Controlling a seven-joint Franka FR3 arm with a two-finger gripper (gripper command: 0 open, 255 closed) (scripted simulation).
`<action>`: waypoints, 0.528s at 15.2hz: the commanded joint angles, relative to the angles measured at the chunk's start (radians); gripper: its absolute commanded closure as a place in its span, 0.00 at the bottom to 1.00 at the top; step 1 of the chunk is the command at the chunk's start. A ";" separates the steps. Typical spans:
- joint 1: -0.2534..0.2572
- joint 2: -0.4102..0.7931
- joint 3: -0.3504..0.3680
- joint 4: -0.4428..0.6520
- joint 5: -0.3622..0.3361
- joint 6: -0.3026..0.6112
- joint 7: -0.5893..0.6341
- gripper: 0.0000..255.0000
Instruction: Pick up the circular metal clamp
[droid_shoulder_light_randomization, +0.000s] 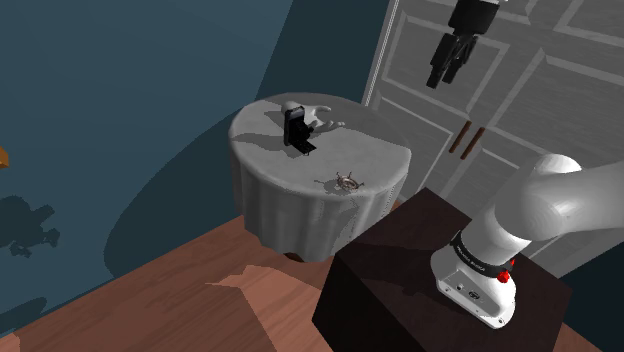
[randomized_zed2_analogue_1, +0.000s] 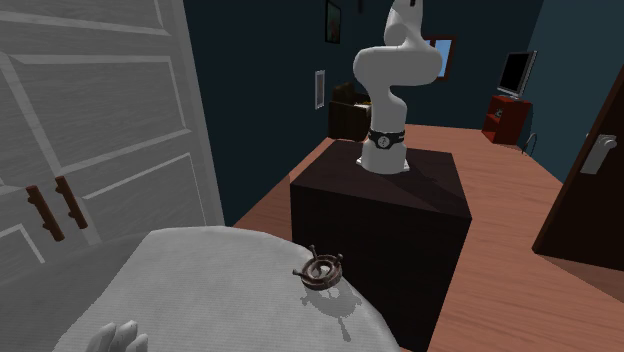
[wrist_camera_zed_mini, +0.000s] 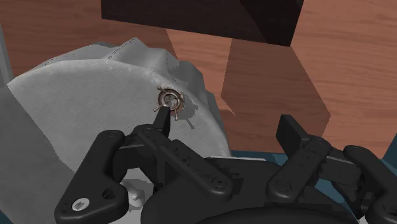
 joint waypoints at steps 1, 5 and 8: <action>0.000 0.000 0.000 0.000 0.000 0.000 0.000 0.00; -0.002 0.016 0.002 -0.122 -0.007 0.161 -0.003 0.00; -0.003 0.048 0.002 -0.200 -0.012 0.289 -0.005 0.00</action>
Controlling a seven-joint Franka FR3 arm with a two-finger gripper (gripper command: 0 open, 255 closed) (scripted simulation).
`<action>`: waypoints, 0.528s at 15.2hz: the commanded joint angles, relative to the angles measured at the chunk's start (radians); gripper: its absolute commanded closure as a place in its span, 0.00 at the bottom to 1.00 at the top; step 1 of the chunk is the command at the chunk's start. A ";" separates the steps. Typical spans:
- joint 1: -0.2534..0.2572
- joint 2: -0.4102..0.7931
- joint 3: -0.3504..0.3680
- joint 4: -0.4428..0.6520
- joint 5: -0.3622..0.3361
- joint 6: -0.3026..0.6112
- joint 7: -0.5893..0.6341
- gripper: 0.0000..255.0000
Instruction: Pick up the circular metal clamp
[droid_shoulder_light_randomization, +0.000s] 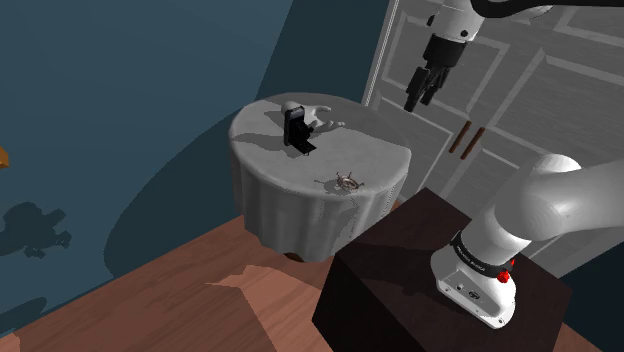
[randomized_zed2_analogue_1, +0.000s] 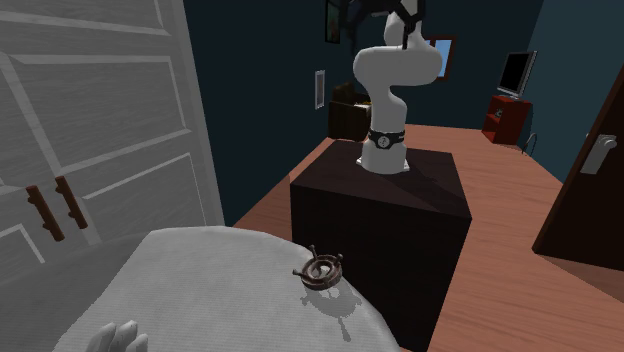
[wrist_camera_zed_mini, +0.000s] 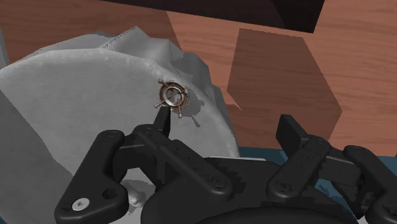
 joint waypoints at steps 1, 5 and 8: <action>0.000 0.033 0.000 -0.047 -0.003 0.095 -0.001 0.00; 0.000 0.114 -0.001 -0.124 -0.008 0.276 -0.003 0.00; 0.001 0.198 -0.003 -0.164 -0.012 0.418 -0.004 0.00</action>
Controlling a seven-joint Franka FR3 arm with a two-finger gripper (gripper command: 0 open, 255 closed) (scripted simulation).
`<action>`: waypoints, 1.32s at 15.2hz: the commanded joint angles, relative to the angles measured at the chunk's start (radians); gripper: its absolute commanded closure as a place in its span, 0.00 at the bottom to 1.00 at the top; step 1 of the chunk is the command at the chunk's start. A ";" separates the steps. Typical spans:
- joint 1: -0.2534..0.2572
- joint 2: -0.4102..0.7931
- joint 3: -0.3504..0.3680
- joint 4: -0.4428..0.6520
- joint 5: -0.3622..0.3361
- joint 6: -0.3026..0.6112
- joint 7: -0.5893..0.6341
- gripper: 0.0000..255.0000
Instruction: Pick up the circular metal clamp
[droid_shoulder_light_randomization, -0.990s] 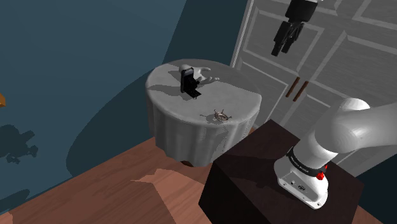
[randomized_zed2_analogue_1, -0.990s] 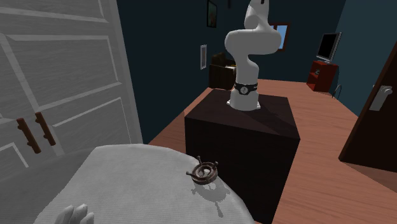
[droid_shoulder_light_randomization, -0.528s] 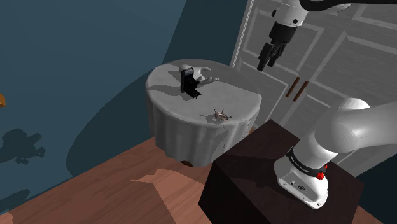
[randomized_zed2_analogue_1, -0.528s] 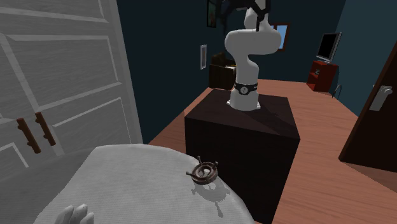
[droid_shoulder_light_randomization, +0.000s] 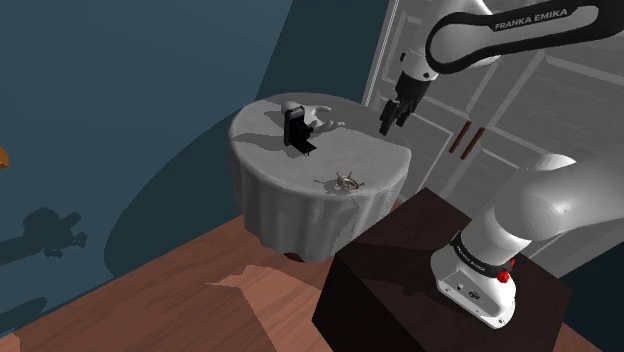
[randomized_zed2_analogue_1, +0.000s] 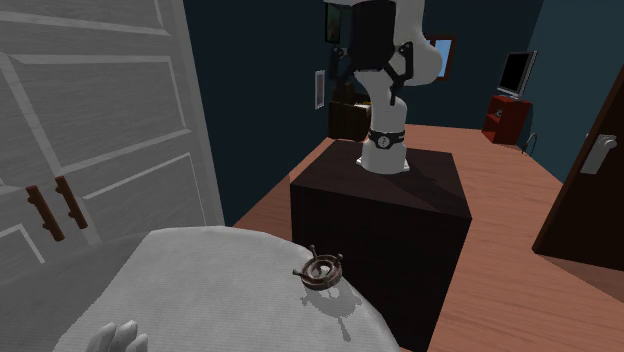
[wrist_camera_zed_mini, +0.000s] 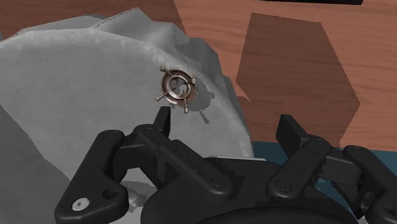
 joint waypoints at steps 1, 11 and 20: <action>0.002 0.069 0.000 -0.023 -0.001 0.107 0.001 0.00; 0.013 0.486 -0.012 -0.015 0.010 0.573 -0.013 0.00; 0.005 0.909 0.006 0.149 0.080 0.883 -0.064 0.00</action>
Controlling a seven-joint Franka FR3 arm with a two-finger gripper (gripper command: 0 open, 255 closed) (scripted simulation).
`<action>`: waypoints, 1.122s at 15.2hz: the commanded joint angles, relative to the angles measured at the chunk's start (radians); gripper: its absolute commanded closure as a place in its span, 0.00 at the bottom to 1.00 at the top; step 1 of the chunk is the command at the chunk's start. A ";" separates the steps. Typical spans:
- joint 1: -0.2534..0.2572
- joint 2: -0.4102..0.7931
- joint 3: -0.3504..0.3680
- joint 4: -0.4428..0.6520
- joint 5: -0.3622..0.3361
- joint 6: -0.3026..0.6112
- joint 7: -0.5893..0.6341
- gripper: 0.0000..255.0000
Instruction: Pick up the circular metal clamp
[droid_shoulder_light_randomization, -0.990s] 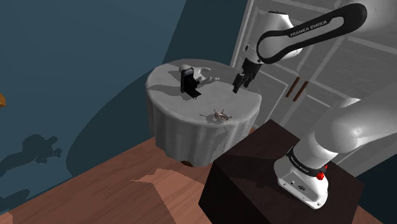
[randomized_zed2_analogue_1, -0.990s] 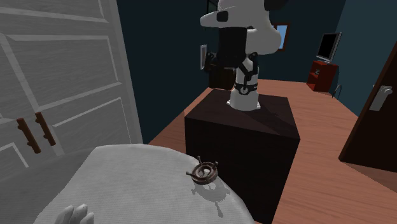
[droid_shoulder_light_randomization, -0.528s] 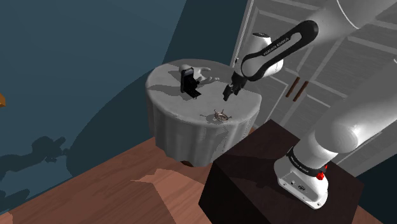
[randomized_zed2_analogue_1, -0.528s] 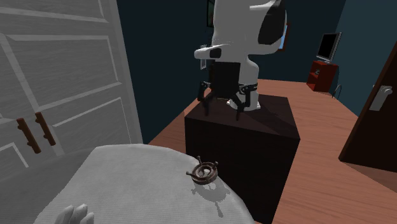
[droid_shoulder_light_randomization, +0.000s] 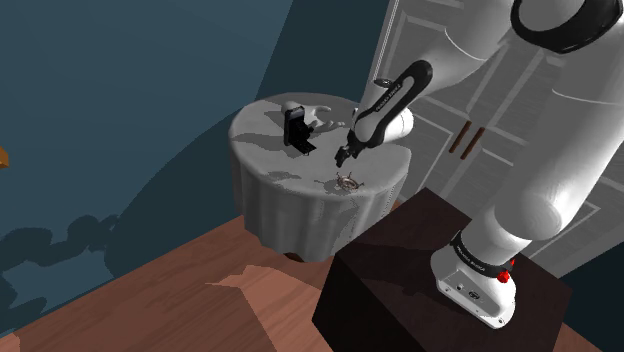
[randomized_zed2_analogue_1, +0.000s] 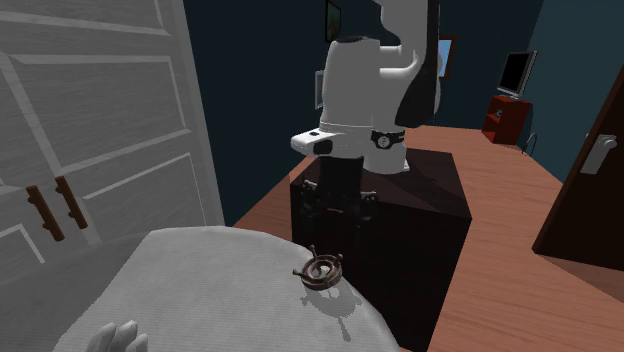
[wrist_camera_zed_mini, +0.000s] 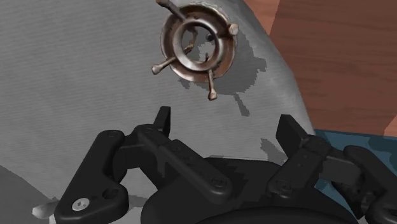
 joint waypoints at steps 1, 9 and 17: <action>-0.006 0.094 0.010 0.049 0.012 0.058 -0.006 0.00; -0.032 0.263 0.037 0.129 0.023 0.159 -0.016 0.00; -0.041 0.303 0.045 0.143 0.024 0.186 -0.018 1.00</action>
